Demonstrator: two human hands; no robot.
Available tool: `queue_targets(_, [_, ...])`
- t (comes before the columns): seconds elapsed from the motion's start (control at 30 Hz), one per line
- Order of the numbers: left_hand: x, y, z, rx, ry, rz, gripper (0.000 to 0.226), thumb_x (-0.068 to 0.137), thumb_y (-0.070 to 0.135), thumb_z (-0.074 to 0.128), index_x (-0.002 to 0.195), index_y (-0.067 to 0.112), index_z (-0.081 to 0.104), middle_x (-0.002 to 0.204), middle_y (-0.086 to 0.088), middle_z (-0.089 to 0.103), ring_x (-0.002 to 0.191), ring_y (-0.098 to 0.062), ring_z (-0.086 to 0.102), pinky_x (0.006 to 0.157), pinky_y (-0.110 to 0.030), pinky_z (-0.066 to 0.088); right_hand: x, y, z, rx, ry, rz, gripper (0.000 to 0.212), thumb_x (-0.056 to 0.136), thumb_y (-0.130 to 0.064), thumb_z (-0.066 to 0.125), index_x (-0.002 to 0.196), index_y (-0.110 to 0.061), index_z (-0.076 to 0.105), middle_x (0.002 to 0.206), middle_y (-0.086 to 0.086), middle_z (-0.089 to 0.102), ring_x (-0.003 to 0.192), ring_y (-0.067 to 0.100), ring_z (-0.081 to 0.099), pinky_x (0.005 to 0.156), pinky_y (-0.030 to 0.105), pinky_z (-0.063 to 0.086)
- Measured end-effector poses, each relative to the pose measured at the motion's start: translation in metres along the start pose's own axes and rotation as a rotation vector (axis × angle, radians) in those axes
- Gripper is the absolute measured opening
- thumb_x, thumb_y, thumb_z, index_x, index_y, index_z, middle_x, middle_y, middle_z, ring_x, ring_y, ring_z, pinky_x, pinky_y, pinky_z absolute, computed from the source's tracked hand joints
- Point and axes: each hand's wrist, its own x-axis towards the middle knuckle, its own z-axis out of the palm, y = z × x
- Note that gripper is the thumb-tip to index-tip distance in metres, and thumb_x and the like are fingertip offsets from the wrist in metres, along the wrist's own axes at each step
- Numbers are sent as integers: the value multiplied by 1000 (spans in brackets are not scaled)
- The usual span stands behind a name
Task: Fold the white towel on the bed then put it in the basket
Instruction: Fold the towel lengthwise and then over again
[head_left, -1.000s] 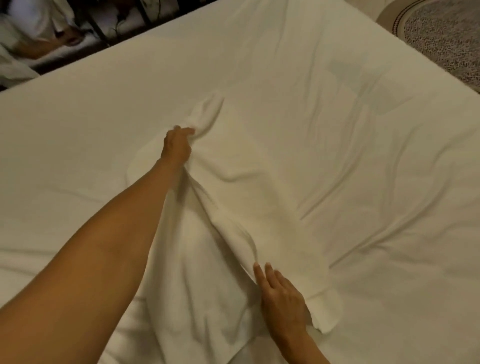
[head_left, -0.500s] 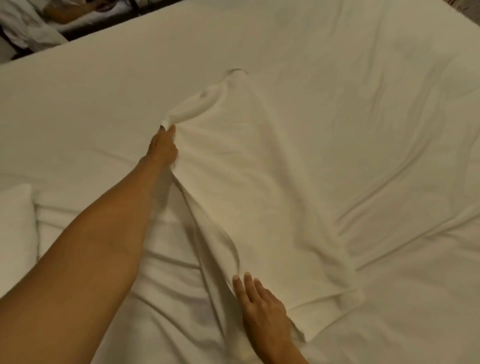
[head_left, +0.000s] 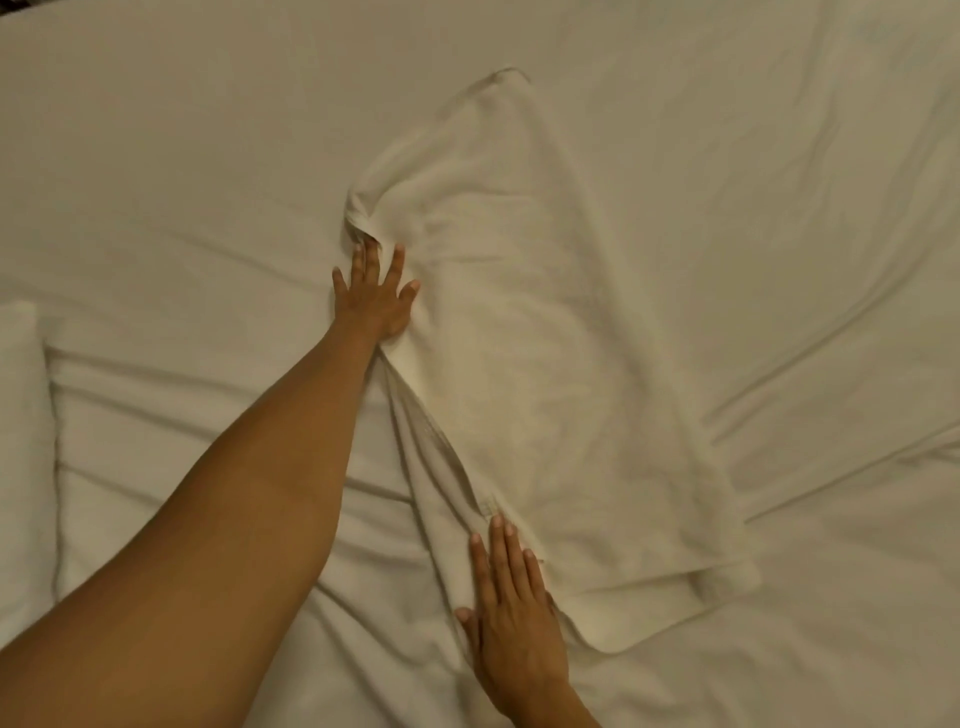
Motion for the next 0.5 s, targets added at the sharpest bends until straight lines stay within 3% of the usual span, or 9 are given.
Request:
queue_targets(0.1, [-3, 2, -3, 14, 22, -4, 62, 101, 51, 13, 153, 28, -11, 161, -10, -18, 149, -25, -17, 119, -53, -5, 0, -2, 4, 1, 34, 6, 69, 83, -44, 37, 142, -9, 43, 152, 16, 35, 143, 26, 13, 113, 37, 8])
queue_targets(0.17, [-7, 4, -4, 28, 33, -12, 63, 101, 50, 14, 154, 25, -8, 161, -13, -17, 149, -27, -17, 120, -53, -5, 0, -3, 1, -15, 95, -21, 64, 80, -29, 37, 140, -11, 47, 151, 16, 34, 141, 29, 23, 113, 39, 8])
queue_targets(0.23, [-14, 7, -5, 68, 56, -24, 63, 101, 50, 16, 155, 22, -4, 159, -16, -19, 149, -29, -19, 119, -53, -5, -3, -2, -8, -22, 184, -15, 67, 71, -12, 36, 136, -14, 52, 147, 15, 41, 134, 28, 37, 112, 42, 11])
queue_targets(0.33, [-28, 15, -3, 101, 89, -15, 63, 101, 48, 18, 155, 20, 0, 158, -18, -23, 148, -29, -21, 119, -52, -6, -6, 3, -26, -40, 325, 109, 66, 70, -7, 37, 132, -16, 57, 139, 20, 52, 130, 32, 42, 111, 44, 13])
queue_targets(0.4, [-40, 24, 3, 76, 107, 20, 61, 102, 45, 16, 155, 18, 1, 159, -15, -23, 149, -26, -18, 119, -51, -6, -7, 4, -33, -60, 320, 178, 65, 73, -6, 34, 134, -12, 55, 133, 21, 57, 123, 35, 53, 108, 47, 26])
queue_targets(0.43, [-47, 29, 6, 48, 110, 37, 60, 103, 44, 15, 155, 17, 1, 159, -12, -22, 150, -24, -16, 120, -50, -6, -9, 3, -36, -53, 285, 199, 65, 74, -5, 32, 135, -11, 53, 128, 19, 61, 114, 35, 61, 101, 46, 38])
queue_targets(0.5, [-58, 35, 13, -31, 90, 55, 62, 102, 45, 14, 155, 15, 0, 161, -8, -17, 150, -19, -12, 121, -47, -5, -13, 0, -42, -8, 228, 184, 66, 73, -2, 38, 137, -9, 49, 113, 13, 68, 90, 29, 69, 70, 36, 55])
